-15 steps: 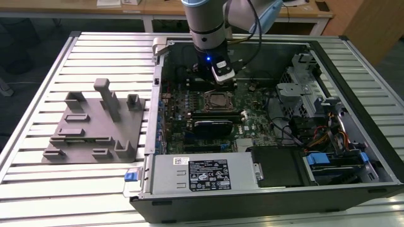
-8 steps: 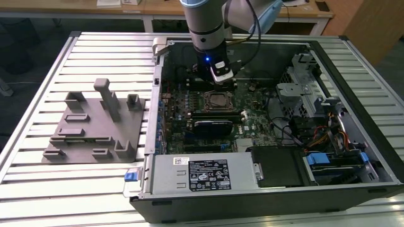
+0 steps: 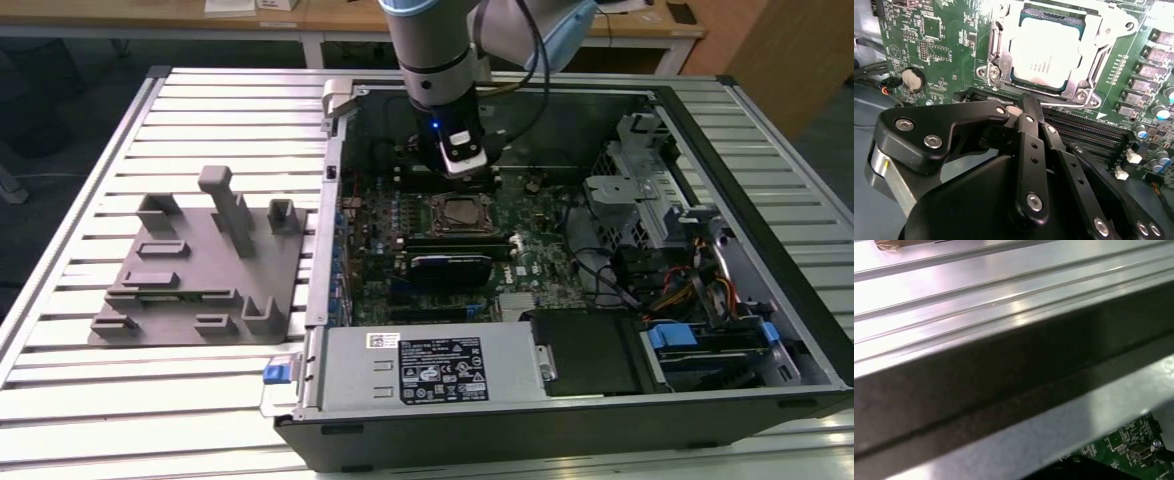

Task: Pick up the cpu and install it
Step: 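Install the first cpu locking lever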

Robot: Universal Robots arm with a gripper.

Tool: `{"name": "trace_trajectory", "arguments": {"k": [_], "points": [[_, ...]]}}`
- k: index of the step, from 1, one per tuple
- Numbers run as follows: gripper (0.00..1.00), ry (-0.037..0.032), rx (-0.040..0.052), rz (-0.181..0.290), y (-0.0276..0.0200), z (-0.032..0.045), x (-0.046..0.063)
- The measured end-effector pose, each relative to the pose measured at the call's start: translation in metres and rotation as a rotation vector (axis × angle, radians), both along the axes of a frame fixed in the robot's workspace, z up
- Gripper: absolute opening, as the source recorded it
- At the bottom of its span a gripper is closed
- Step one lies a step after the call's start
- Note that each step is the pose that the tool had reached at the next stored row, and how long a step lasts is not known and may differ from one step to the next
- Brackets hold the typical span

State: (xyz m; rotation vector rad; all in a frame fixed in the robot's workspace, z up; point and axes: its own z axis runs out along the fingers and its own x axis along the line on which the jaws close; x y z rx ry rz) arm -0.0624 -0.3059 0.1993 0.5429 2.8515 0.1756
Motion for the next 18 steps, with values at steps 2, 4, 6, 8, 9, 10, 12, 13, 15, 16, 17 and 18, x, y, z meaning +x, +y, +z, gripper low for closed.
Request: {"name": "trace_trajectory", "arguments": {"k": [2,4,6,8,9,10,12,13,15,16,17,18], "points": [[0.11,0.0,0.0,-0.008,0.0017,-0.0005,-0.0006],[0.11,0.0,0.0,-0.015,0.0031,-0.0008,-0.0011],[0.11,0.0,0.0,-0.021,0.0039,-0.0012,-0.0013],[0.11,-0.0001,0.0002,-0.029,0.0045,-0.0017,-0.0014],[0.11,-0.0001,0.0002,-0.034,0.0047,-0.0019,-0.0014],[0.11,-0.0001,0.0001,-0.041,0.0047,-0.0021,-0.0013],[0.11,0.0001,-0.0003,-0.05,0.0047,-0.0024,-0.0013],[0.11,0.0002,-0.0004,-0.051,0.0047,-0.0025,-0.0014],[0.11,-0.0001,-0.0001,-0.051,0.0047,-0.0029,-0.0014],[0.11,-0.0002,0.0,-0.051,0.0047,-0.0033,-0.0013],[0.11,-0.0002,0.0,-0.051,0.0048,-0.0037,-0.0013],[0.11,-0.0001,-0.0001,-0.051,0.0047,-0.0041,-0.0013]]}}
